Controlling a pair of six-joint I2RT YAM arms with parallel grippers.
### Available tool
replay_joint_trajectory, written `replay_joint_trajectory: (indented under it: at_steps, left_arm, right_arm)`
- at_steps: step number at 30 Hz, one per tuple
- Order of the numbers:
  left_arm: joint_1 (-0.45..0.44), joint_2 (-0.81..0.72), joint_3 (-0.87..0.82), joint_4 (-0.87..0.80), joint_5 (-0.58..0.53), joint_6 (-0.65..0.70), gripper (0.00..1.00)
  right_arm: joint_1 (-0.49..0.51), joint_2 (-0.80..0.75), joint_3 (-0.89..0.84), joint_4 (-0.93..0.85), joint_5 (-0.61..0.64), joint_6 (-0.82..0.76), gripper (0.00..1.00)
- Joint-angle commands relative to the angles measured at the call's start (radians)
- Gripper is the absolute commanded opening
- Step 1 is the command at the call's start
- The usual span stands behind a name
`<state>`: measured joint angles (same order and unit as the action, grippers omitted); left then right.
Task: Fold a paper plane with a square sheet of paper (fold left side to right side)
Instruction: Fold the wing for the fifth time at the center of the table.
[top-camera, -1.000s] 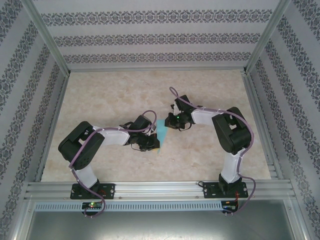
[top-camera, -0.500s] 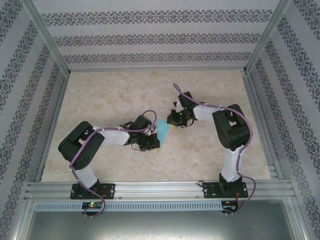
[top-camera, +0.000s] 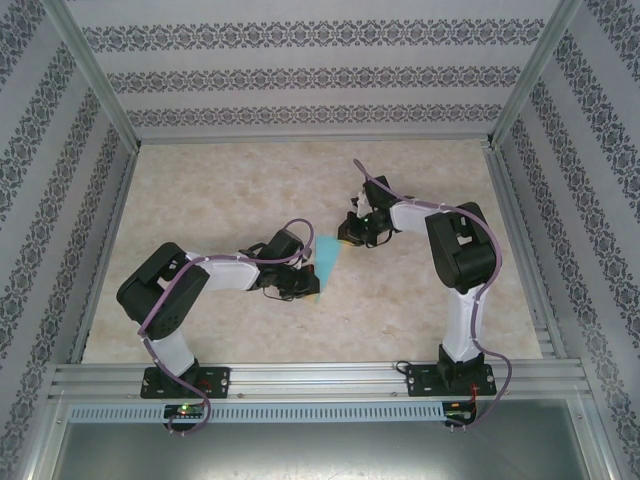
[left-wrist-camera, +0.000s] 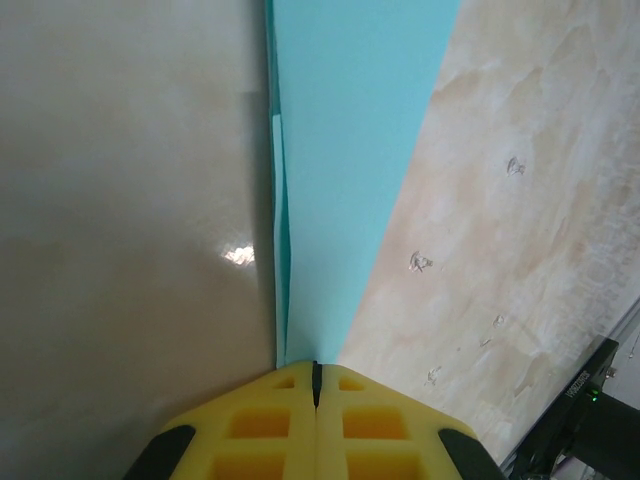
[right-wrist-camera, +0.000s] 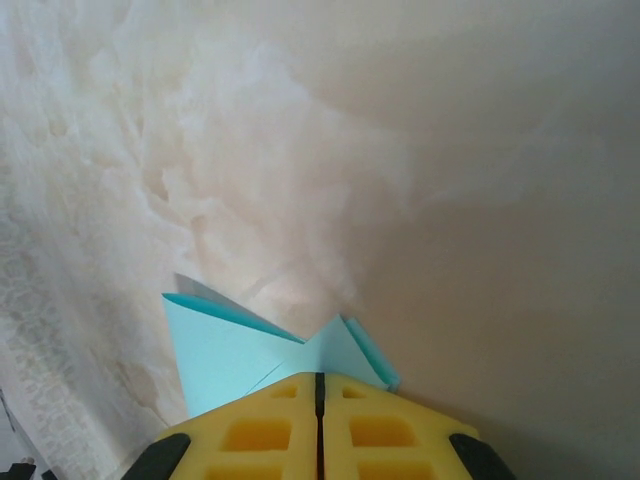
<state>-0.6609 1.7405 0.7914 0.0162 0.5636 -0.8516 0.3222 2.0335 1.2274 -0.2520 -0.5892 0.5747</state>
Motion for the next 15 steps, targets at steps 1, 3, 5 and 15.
replay_joint_trajectory:
  at_steps: [1, 3, 5, 15]
  left_arm:
    - [-0.020, 0.042, -0.041, -0.122, -0.016, 0.013, 0.01]
    - [-0.022, 0.042, -0.040, -0.122, -0.015, 0.013, 0.01]
    - [-0.022, 0.040, -0.041, -0.121, -0.015, 0.011, 0.01]
    - [-0.024, 0.027, -0.034, -0.086, -0.006, 0.009, 0.05]
  right_arm:
    - [-0.050, 0.036, 0.030, 0.023, 0.112, -0.025, 0.07]
    - [-0.054, 0.037, 0.034, 0.023, 0.112, -0.023, 0.07]
    - [-0.062, 0.037, 0.037, 0.022, 0.112, -0.022, 0.07]
    - [-0.071, 0.014, 0.047, 0.019, 0.094, -0.021, 0.08]
